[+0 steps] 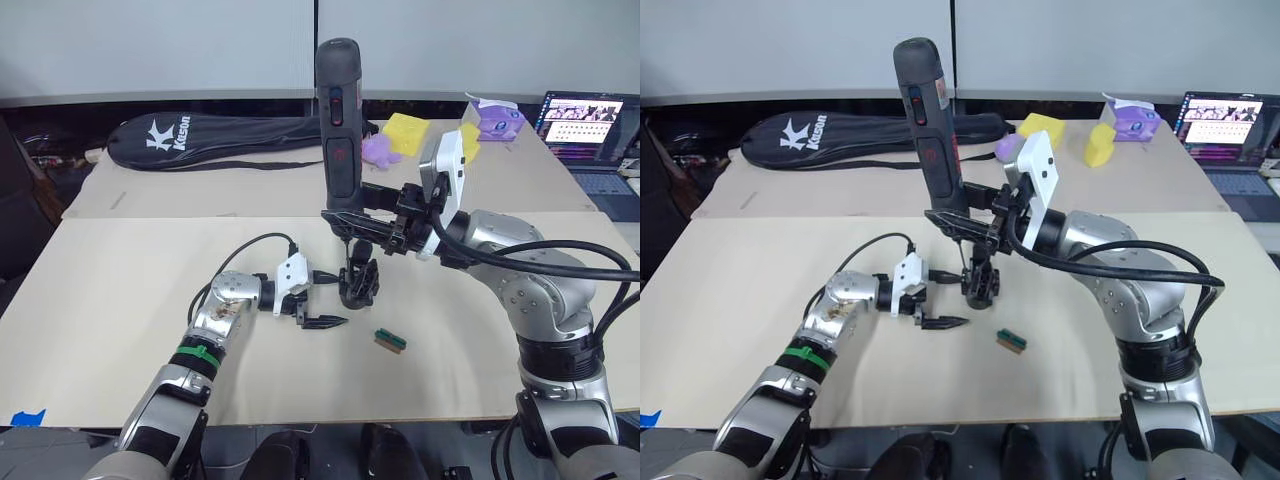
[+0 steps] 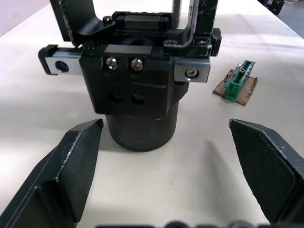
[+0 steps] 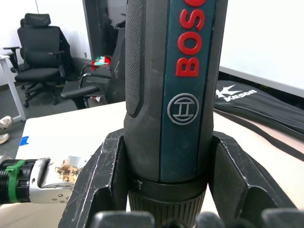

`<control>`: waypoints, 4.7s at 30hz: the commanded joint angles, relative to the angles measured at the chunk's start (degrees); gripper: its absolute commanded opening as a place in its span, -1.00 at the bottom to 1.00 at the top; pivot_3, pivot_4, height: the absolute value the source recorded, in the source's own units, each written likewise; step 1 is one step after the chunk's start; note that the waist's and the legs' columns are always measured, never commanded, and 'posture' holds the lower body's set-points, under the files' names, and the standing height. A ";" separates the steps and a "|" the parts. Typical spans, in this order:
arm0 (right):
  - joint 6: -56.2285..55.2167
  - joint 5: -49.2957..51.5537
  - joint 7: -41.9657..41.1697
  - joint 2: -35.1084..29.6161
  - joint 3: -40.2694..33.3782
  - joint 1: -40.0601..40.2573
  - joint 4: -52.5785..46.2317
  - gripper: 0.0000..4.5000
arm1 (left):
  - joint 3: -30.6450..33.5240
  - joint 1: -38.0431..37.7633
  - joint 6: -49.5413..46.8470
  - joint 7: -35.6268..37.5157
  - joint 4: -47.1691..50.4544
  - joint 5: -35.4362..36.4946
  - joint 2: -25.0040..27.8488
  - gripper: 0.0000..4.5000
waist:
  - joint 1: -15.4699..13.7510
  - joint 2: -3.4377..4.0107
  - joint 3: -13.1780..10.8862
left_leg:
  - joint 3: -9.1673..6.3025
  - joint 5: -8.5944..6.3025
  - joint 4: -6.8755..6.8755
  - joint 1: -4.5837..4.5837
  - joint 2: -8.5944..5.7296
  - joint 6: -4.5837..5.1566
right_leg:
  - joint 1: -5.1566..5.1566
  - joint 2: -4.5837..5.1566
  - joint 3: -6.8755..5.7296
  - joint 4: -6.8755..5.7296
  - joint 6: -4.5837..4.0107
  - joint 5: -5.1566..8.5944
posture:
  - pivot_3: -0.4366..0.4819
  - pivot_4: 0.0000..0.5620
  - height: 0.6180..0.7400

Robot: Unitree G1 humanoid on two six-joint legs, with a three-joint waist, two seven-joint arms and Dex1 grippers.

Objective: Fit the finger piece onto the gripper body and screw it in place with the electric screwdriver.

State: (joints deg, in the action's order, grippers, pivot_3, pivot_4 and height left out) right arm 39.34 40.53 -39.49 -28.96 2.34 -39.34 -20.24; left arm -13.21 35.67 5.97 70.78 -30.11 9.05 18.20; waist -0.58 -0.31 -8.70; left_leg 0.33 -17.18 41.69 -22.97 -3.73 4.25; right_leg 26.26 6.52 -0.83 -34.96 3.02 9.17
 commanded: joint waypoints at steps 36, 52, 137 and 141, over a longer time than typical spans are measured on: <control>-2.32 -1.83 -3.18 0.27 -2.27 0.80 -1.57 -0.14 | 0.67 2.22 3.41 -0.75 -1.83 -0.86 -1.71 1.00 | 0.05 0.00 0.00 | 0.00 0.00 0.00 0.02 0.00 0.00 | -0.01 0.00 0.01 0.00 0.00 0.00 | -0.05 -0.47 0.72; -2.56 -2.95 -3.47 1.44 -1.57 1.45 -2.04 -0.14 | 0.63 2.78 3.66 -1.22 -2.14 -1.02 -2.09 1.00 | 0.03 0.00 0.00 | 0.00 0.00 0.00 0.02 0.00 0.00 | -0.01 0.00 0.01 0.00 0.00 0.00 | -0.05 -0.47 0.72; -12.93 -11.45 -12.71 0.03 3.26 10.23 13.07 -0.14 | 2.31 11.94 13.78 -4.89 -23.94 -6.30 -8.35 0.25 | -0.01 -0.13 0.16 | -0.03 -0.25 -0.06 0.69 0.05 0.36 | -0.56 0.01 0.03 0.07 0.01 0.00 | -0.05 -0.47 0.72; -13.08 -11.34 -12.48 -0.03 3.06 10.43 12.79 -0.14 | 2.29 11.80 13.70 -4.83 -23.78 -6.29 -8.35 0.25 | -0.01 -0.13 0.16 | -0.03 -0.25 -0.06 0.70 0.06 0.35 | -0.56 0.02 0.03 0.08 0.01 0.00 | -0.05 -0.47 0.72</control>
State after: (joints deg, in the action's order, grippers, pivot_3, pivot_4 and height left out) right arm 23.93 32.80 -52.24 -27.48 3.03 -32.15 -11.26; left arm -12.18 47.38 18.68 65.71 -55.11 2.30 9.12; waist -0.59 -0.45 -8.54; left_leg 0.30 -17.43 41.64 -22.28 -3.67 4.60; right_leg 25.69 6.53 -0.80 -34.88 3.02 9.16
